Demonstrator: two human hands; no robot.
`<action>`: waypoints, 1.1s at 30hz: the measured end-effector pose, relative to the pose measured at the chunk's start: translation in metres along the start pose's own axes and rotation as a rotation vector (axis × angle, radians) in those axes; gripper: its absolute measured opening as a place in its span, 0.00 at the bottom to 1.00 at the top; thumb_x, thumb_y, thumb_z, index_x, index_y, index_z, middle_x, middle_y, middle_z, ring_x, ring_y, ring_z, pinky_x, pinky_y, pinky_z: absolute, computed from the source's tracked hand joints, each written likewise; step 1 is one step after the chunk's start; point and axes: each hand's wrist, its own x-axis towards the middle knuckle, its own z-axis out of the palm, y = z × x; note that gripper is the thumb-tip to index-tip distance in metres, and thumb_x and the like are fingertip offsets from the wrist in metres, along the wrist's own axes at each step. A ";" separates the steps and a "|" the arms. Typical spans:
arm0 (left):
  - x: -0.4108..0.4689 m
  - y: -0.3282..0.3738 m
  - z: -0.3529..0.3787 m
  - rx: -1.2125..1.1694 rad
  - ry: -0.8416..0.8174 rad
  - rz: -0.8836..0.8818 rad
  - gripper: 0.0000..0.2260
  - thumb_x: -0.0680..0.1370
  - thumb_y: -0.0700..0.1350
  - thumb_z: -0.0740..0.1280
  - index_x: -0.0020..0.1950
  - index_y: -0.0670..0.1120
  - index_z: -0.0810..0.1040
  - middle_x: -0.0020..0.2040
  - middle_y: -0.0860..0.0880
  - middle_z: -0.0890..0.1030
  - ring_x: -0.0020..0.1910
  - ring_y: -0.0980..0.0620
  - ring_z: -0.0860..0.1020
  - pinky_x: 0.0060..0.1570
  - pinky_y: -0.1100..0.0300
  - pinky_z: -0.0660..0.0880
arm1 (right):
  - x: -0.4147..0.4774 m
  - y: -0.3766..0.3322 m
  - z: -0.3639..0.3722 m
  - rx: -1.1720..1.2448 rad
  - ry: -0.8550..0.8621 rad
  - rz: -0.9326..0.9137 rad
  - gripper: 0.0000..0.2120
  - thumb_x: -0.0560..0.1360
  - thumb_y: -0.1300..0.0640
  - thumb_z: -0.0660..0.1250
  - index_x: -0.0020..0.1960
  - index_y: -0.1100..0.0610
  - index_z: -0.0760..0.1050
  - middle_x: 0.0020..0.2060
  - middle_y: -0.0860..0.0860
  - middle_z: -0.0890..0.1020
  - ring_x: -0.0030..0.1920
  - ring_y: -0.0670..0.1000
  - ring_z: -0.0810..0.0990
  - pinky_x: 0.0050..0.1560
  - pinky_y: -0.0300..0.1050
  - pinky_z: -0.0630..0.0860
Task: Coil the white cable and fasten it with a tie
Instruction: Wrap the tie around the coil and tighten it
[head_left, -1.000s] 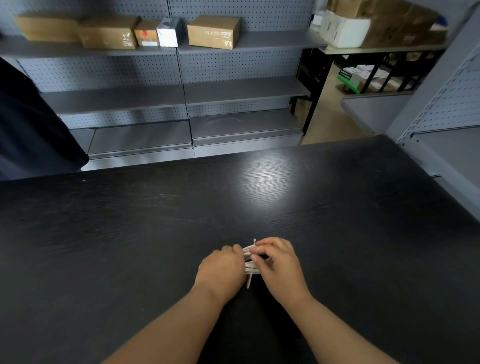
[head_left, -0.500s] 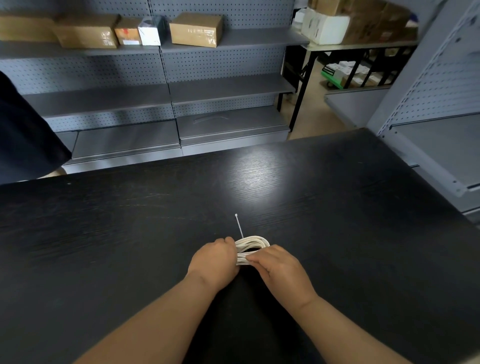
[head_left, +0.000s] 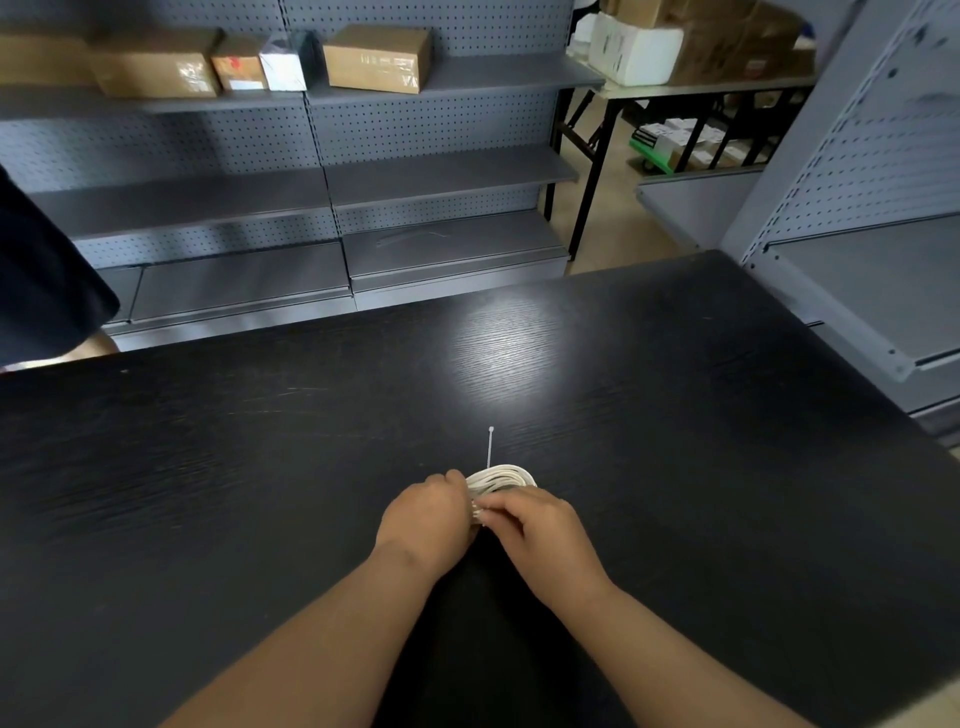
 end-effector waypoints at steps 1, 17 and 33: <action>0.000 0.000 0.001 0.024 0.008 0.004 0.11 0.78 0.48 0.59 0.56 0.43 0.69 0.54 0.44 0.77 0.51 0.43 0.78 0.43 0.55 0.73 | 0.003 0.000 0.000 0.009 0.024 0.047 0.08 0.73 0.58 0.68 0.50 0.57 0.83 0.45 0.50 0.85 0.47 0.45 0.80 0.52 0.31 0.71; -0.002 0.000 0.010 0.074 0.060 0.030 0.10 0.79 0.48 0.58 0.56 0.45 0.69 0.53 0.46 0.76 0.47 0.48 0.78 0.44 0.55 0.78 | 0.013 0.012 0.027 0.134 0.061 0.320 0.04 0.76 0.60 0.66 0.47 0.57 0.80 0.57 0.47 0.80 0.65 0.42 0.67 0.74 0.41 0.51; -0.008 0.002 0.009 0.176 0.106 0.035 0.12 0.80 0.48 0.54 0.61 0.43 0.65 0.60 0.43 0.69 0.58 0.46 0.70 0.51 0.57 0.72 | 0.011 0.013 0.036 0.138 0.119 0.324 0.04 0.75 0.62 0.66 0.43 0.57 0.78 0.56 0.45 0.79 0.63 0.39 0.65 0.71 0.36 0.49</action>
